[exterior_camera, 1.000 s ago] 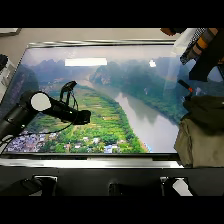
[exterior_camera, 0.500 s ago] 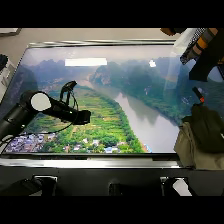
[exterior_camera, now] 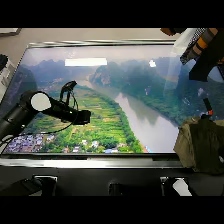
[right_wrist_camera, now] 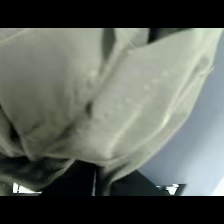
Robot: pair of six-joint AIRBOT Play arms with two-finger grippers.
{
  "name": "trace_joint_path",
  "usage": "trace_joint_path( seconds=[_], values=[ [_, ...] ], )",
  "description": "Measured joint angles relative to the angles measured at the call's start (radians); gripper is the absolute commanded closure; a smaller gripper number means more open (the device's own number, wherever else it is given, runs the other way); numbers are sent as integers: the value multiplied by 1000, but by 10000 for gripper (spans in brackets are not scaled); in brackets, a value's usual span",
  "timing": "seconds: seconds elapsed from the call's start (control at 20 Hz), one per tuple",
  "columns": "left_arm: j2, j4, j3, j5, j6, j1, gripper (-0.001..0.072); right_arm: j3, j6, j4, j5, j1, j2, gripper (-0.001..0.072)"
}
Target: Fold the clothes and pants, and hang the long-sleeved shirts on hangers.
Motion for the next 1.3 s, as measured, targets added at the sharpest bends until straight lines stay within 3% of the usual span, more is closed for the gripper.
trace_joint_path(
  seconds=[0.1,0.15,0.35,0.4,0.45,0.6,0.75,0.95,1.1,1.3],
  values=[
    [0,0,0,0,0,0,693,-20,-11,-31,2,0,0,138],
    [0,0,0,0,0,0,692,-25,-15,-39,-3,-1,1,98],
    [0,0,0,2,0,0,692,-1,-16,-47,-33,-1,41,102],
    [0,0,0,4,0,0,692,23,-5,-45,-53,-1,66,136],
    [0,0,0,6,0,0,692,54,3,-37,-92,-1,97,223],
    [0,0,0,15,0,2,692,169,-6,87,-260,4,176,314],
    [0,1,0,18,16,26,693,267,-125,379,-404,80,200,474],
    [4,6,0,-29,79,82,693,312,-292,614,-425,401,154,681],
    [21,43,0,-53,169,96,693,321,-351,582,-372,732,90,680],
    [45,127,0,-62,230,87,692,325,-341,406,-342,1094,13,676]
  ],
)
